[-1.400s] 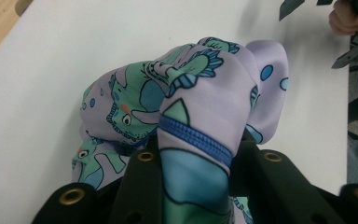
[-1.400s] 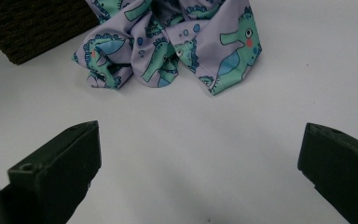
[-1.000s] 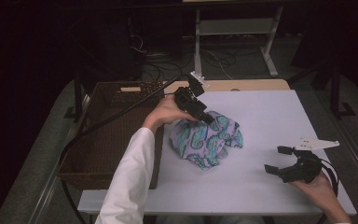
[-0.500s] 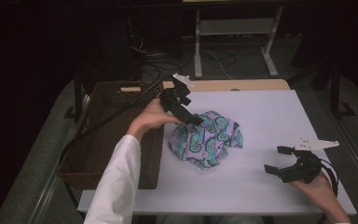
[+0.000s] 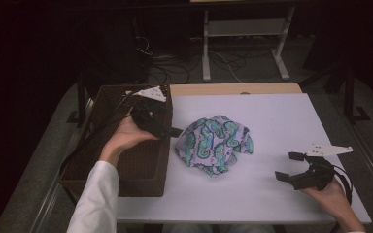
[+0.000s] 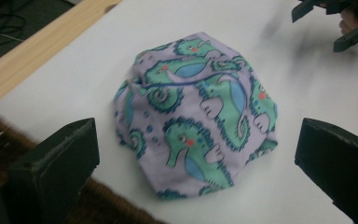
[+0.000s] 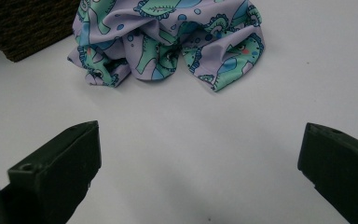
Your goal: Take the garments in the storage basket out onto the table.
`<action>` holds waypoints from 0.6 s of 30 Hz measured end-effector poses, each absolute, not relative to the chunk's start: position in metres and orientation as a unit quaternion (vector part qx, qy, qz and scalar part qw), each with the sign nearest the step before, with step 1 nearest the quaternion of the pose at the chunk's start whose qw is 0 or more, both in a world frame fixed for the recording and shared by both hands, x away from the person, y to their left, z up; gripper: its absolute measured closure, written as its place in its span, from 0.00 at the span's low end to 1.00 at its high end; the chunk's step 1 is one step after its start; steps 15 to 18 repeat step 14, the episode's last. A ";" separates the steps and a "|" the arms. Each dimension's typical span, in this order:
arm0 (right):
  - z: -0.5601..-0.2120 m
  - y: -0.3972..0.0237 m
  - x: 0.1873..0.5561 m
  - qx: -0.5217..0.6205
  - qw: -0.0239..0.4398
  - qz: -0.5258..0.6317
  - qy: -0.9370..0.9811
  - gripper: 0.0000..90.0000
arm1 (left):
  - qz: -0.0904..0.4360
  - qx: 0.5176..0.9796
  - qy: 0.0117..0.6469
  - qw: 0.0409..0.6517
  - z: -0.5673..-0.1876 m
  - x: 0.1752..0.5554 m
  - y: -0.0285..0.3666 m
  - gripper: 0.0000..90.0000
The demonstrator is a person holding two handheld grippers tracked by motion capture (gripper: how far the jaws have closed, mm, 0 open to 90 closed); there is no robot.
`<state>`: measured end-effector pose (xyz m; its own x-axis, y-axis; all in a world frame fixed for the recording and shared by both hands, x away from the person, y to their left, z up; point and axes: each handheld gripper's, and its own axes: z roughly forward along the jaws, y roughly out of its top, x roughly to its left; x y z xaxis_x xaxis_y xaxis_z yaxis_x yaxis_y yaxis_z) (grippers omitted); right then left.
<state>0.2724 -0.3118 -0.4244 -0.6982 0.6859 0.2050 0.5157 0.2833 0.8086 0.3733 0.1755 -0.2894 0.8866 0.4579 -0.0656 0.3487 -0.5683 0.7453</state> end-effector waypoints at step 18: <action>-0.425 -0.311 0.273 0.377 0.094 0.461 0.798 0.00 | 0.097 0.842 0.290 0.444 -0.307 0.341 0.251 0.00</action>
